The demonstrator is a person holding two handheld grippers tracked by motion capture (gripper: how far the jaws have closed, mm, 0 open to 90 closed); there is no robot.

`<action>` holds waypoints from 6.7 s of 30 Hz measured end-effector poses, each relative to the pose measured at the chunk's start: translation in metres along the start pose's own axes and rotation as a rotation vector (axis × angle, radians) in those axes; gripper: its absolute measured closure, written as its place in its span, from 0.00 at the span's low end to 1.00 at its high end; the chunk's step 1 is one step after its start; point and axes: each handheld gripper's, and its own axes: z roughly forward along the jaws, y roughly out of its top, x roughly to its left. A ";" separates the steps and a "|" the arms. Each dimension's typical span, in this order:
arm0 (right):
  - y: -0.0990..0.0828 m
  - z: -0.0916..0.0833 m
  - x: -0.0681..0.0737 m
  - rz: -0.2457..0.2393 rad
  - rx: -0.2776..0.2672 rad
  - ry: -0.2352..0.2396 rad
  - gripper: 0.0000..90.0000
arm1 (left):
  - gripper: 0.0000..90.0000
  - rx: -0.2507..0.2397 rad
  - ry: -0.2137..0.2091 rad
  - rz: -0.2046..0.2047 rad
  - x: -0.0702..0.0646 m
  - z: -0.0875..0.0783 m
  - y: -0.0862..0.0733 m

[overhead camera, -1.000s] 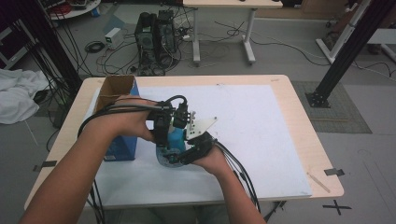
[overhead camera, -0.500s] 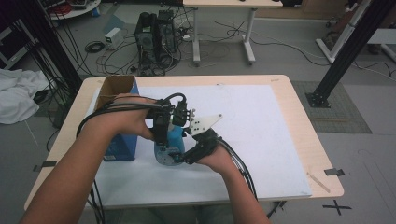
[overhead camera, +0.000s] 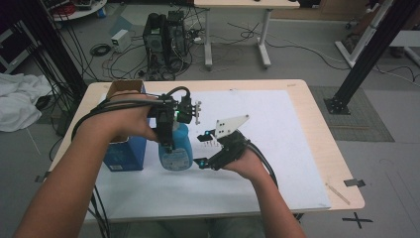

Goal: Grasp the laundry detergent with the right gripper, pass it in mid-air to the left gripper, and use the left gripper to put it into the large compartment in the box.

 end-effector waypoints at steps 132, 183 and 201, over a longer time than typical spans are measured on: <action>0.006 -0.039 -0.014 -0.073 0.674 -0.046 0.15 | 0.42 0.029 -0.082 -0.702 0.091 0.059 -0.168; 0.001 -0.041 -0.015 -0.056 0.648 -0.059 0.15 | 0.34 0.048 -0.046 -0.666 0.090 0.076 -0.161; 0.002 -0.043 -0.016 -0.055 0.654 -0.053 0.15 | 0.28 0.046 -0.046 -0.640 0.087 0.063 -0.162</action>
